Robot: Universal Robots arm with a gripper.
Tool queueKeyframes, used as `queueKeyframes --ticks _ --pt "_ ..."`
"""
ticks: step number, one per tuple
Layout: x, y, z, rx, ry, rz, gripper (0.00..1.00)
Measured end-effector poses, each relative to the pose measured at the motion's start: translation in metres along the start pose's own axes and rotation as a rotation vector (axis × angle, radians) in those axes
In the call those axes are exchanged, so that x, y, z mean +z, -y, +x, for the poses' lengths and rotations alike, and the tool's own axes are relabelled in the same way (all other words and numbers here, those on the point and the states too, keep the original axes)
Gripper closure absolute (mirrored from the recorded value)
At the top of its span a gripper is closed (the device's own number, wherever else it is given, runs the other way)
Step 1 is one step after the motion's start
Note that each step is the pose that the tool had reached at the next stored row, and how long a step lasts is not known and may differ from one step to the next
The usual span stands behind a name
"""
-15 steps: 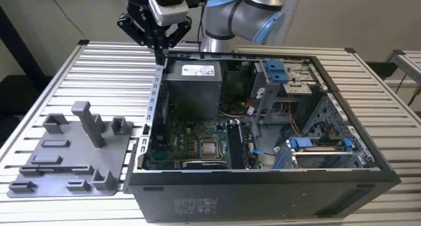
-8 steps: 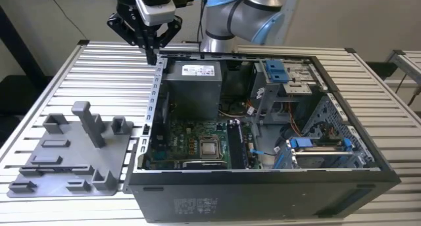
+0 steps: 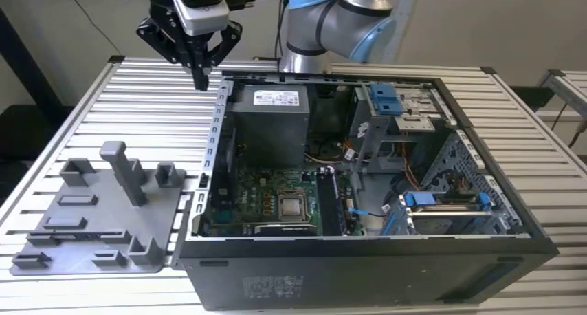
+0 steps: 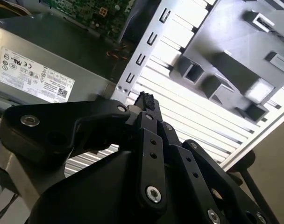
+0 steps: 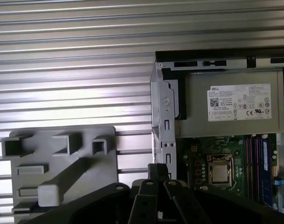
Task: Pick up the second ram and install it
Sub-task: 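Reach for the second ram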
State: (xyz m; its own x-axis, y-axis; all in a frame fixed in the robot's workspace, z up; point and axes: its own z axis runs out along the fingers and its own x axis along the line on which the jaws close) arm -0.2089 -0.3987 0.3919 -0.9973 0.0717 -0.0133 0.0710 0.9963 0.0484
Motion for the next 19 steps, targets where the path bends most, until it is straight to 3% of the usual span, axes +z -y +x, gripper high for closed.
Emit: queueKeyframes --ticks 13,19 --pt "-0.0005 0.0022 0.0306 0.000 0.0000 -0.0001 0.89" --pt "-0.0001 0.0027 0.0373 0.000 0.0000 0.0000 0.89"
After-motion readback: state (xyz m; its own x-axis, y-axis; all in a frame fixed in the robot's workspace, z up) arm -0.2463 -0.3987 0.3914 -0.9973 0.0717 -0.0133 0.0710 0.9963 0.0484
